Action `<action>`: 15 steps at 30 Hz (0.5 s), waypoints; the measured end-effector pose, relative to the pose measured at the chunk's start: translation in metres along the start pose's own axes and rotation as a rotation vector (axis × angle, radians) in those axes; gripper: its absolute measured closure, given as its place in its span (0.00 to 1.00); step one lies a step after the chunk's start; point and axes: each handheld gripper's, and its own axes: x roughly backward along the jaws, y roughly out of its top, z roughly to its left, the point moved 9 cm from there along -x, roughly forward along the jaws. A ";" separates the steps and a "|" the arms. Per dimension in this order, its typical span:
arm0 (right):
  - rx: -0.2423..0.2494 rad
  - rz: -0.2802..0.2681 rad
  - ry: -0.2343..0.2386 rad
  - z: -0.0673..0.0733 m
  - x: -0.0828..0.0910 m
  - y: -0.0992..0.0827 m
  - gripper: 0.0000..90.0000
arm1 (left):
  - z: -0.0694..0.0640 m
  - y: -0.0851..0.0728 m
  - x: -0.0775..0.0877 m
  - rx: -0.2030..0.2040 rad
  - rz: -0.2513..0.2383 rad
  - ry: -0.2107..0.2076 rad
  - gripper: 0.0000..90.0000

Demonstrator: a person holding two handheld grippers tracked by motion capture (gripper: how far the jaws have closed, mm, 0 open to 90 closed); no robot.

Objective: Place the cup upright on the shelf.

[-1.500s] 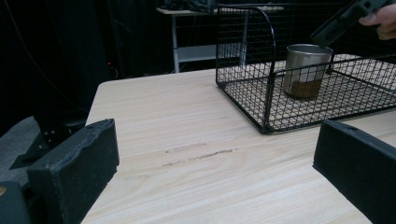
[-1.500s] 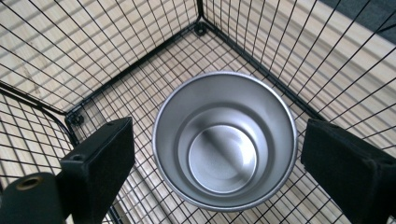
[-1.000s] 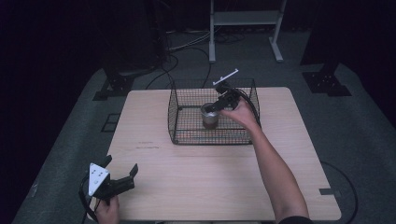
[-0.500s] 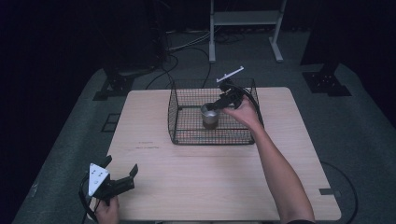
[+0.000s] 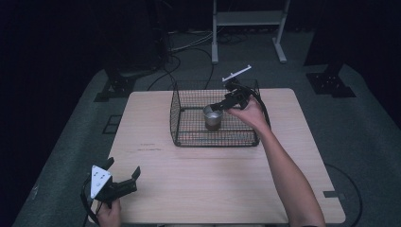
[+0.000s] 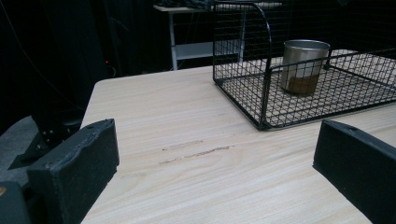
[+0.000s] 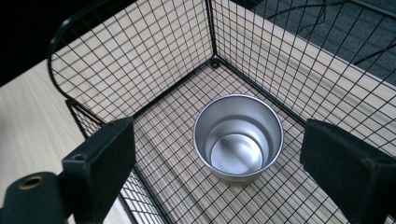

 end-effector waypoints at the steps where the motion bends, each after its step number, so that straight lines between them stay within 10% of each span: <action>1: 0.004 -0.002 -0.002 0.000 0.002 0.000 0.11 | 0.000 0.000 0.000 -0.001 0.001 0.000 0.00; 15: 0.016 -0.016 0.004 0.003 0.022 -0.005 0.11 | 0.000 0.000 -0.001 -0.006 0.002 0.000 0.00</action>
